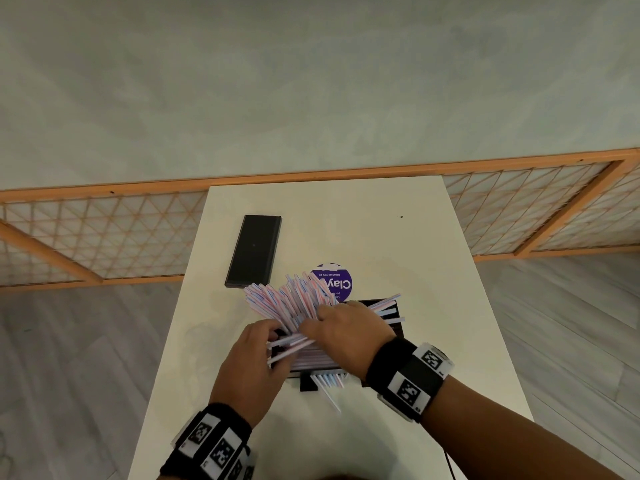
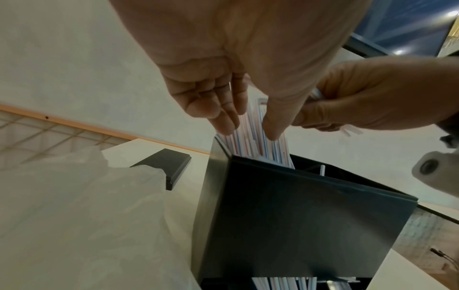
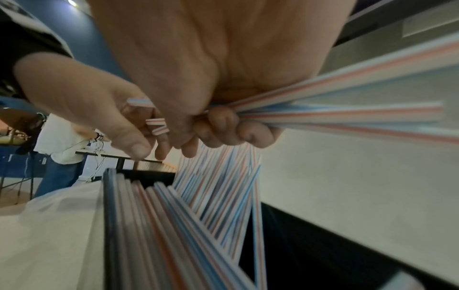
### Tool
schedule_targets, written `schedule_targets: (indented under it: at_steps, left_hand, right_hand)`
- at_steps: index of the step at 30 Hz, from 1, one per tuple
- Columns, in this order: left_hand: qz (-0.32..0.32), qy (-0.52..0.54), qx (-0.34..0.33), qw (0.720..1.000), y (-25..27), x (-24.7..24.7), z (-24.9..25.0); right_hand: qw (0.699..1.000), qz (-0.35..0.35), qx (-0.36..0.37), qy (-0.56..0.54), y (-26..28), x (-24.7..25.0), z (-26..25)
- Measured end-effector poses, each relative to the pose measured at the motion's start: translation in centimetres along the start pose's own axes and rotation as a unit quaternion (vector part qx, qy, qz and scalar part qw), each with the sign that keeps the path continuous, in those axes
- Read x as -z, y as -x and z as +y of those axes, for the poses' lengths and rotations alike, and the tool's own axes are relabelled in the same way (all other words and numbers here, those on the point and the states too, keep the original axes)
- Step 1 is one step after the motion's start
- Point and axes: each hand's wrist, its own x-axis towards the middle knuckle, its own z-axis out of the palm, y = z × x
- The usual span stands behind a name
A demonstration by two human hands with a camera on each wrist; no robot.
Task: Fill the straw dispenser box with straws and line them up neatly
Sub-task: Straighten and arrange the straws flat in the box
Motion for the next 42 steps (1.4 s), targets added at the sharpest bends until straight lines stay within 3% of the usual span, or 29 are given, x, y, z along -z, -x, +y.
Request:
schedule_targets:
  at_steps: [5, 8, 12, 14, 18, 24, 28, 33, 37, 42]
  left_hand:
    - [-0.009, 0.020, -0.001, 1.000, 0.1, -0.1, -0.2]
    - [-0.019, 0.040, 0.025, 0.999, 0.3, -0.2, -0.2]
    - [-0.028, 0.030, 0.032, 0.999, 0.6, -0.1, -0.7]
    - [-0.036, 0.013, 0.029, 0.999, 0.6, -0.1, -1.2]
    - [-0.044, -0.007, 0.022, 0.999, 0.0, -0.4, -1.6]
    - [-0.043, -0.076, -0.012, 0.996, -0.7, -1.3, -1.1]
    - [-0.058, -0.086, -0.048, 0.993, -0.4, -1.4, -0.7]
    - [-0.031, -0.077, -0.077, 0.994, -0.1, -0.9, -0.3]
    - [-0.048, -0.132, -0.149, 0.979, -0.3, -1.8, -0.1]
    - [-0.075, -0.151, -0.139, 0.976, -1.2, -2.5, 0.1]
  right_hand:
    - [0.999, -0.034, -0.002, -0.015, -1.4, -2.2, -0.5]
    - [0.996, -0.033, -0.014, -0.080, -1.3, -2.1, -0.6]
    - [0.986, -0.028, -0.078, -0.143, 0.4, -0.5, 1.0]
    - [0.983, -0.035, -0.133, -0.125, 1.9, 0.5, 2.2]
    - [0.965, -0.129, -0.222, -0.057, 4.1, 0.7, 4.2]
    - [0.958, -0.195, -0.206, -0.035, 3.4, -0.9, 3.3]
    - [0.970, -0.150, -0.181, -0.063, 2.6, -0.8, 2.2]
    - [0.953, -0.057, -0.241, -0.177, 1.3, -0.7, 2.7]
    - [0.941, -0.043, -0.257, -0.215, 0.4, -1.3, 2.8]
    - [0.919, -0.040, -0.242, -0.310, -0.8, -2.5, 1.8]
